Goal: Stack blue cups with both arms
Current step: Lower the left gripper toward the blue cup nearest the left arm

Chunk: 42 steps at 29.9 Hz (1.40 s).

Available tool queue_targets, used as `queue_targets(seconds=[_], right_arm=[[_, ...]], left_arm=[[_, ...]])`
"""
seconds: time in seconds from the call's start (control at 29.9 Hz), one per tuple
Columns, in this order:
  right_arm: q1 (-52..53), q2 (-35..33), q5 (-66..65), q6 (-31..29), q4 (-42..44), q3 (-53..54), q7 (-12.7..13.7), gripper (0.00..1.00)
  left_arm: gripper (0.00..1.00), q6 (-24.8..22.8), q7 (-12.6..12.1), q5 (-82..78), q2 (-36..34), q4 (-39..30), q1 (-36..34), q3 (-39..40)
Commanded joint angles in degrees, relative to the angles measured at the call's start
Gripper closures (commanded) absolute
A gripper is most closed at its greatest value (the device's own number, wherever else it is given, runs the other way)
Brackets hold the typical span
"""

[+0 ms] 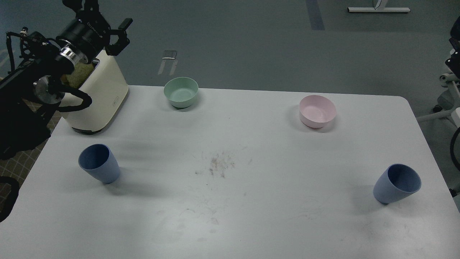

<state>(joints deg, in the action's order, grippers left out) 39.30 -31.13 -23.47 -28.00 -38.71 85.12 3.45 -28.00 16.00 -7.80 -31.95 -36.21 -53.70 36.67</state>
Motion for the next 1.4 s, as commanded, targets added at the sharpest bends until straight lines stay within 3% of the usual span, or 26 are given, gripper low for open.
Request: queue_targets(seconds=[0.0,0.07,0.13,0.77,0.94,1.0,1.1,1.37], right_arm=[[-0.4,-0.5,0.0,0.0,-0.8,-0.2,0.1,0.00],[-1.0,-0.8,0.0,0.0,-1.0,-0.4,0.1,0.00],[-1.2,-0.7,0.0,0.0,-1.3,-0.4,0.1,0.00],[-2.7,-0.6,0.0,0.0,-1.0,0.6,0.0,0.00],[-4.2,-0.6,0.1,0.0,-1.2,1.9,0.0,0.00],[-5.0,-0.7,0.1,0.0,-1.2,2.6,0.0,0.00],[-5.9,-0.7,0.1,0.0,-1.2,3.5,0.0,0.00],[-7.6,-0.7,0.1,0.0,-1.2,4.5,-0.1,0.00]], left_arm=[[0.02,0.0,0.1,-0.1,0.0,0.0,0.0,-0.1],[0.02,0.0,0.6,-0.3,0.0,0.0,0.0,-0.3],[0.02,0.0,3.2,-0.4,0.0,0.0,0.0,-0.8],[0.02,0.0,4.1,-3.9,-1.3,-2.6,1.7,-1.1],[0.03,0.0,5.9,-14.3,-10.1,-15.0,6.8,-0.1],[0.05,0.0,9.3,-19.2,-18.5,-26.1,13.3,0.3],[0.08,0.0,12.0,-23.6,-25.8,-34.3,19.1,1.6],[0.11,0.0,12.0,-46.6,-41.1,-40.7,27.0,0.9]])
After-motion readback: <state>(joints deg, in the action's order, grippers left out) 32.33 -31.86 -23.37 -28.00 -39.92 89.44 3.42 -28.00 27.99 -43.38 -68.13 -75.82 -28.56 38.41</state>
